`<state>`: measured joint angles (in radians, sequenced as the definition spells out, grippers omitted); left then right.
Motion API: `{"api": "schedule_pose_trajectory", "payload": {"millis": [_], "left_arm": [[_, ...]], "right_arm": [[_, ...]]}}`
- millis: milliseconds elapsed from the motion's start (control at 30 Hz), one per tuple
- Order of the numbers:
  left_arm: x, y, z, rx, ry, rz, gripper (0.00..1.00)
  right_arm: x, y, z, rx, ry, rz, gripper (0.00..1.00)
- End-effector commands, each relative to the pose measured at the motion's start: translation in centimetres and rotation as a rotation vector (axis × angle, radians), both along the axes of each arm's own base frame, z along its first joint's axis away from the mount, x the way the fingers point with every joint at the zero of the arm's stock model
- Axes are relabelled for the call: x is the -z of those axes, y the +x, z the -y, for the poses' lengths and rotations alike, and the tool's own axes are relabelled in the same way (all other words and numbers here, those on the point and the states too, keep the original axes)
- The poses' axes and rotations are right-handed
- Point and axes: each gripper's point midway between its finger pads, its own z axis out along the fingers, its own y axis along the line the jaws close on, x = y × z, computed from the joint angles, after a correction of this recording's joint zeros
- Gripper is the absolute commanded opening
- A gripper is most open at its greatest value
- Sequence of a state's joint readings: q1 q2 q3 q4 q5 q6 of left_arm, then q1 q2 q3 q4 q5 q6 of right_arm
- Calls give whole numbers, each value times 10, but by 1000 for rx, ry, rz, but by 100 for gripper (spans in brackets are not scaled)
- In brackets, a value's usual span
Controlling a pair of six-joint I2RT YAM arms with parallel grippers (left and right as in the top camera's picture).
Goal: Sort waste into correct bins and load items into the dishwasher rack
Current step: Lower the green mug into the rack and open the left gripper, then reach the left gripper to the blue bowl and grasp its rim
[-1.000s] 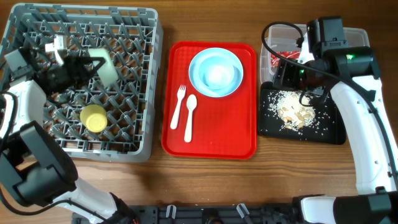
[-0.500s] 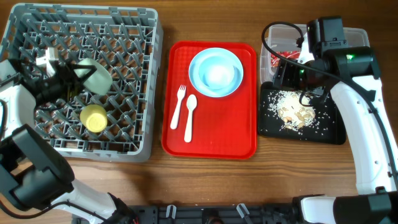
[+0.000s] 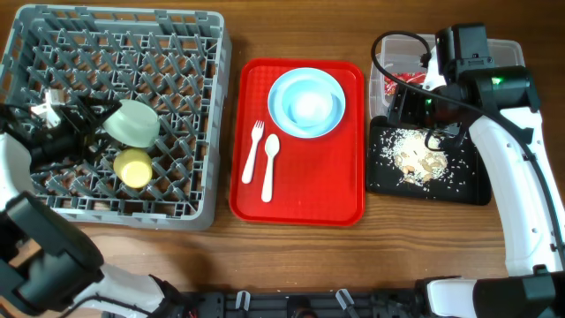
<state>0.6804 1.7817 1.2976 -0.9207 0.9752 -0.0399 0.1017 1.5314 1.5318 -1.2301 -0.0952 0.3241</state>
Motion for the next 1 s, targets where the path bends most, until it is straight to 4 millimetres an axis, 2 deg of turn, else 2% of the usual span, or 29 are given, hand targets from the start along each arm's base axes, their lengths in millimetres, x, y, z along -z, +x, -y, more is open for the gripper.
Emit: {"api": "schedule_pose_trajectory", "payload": {"millis": [0,33,100,267,300,400,533,600,667,733,867,967], "left_arm": [[-34,-8,-3,-46,107,31,100],[-47,-9,2,-46,132,54,100],[-57,-12,8,-50,188,54,100],[-67,-13,29,-31,389,24,100],[-70,-11,41,-8,417,35,100],[-80,3,87,116,446,122,100],[-83,22,149,263,529,225,100],[-81,31,176,309,611,265,100],[-78,38,205,362,686,313,100],[-75,44,237,410,721,364,100],[-65,51,306,548,734,500,100],[-48,52,353,641,734,577,100]], "right_arm": [[-7,0,4,-1,-18,28,70],[-7,0,4,-1,-18,28,71],[-7,0,4,0,-17,28,71],[-7,0,10,14,-38,26,74],[-7,0,12,20,-47,25,74],[-6,-1,22,45,-69,20,75],[-6,-1,39,95,-71,16,78],[-6,-1,50,131,-69,14,81],[-6,-3,61,164,-70,9,93],[-6,-5,69,188,-68,1,100],[-5,-9,83,228,-69,-13,100],[-4,-11,86,238,-69,-21,100]]}}
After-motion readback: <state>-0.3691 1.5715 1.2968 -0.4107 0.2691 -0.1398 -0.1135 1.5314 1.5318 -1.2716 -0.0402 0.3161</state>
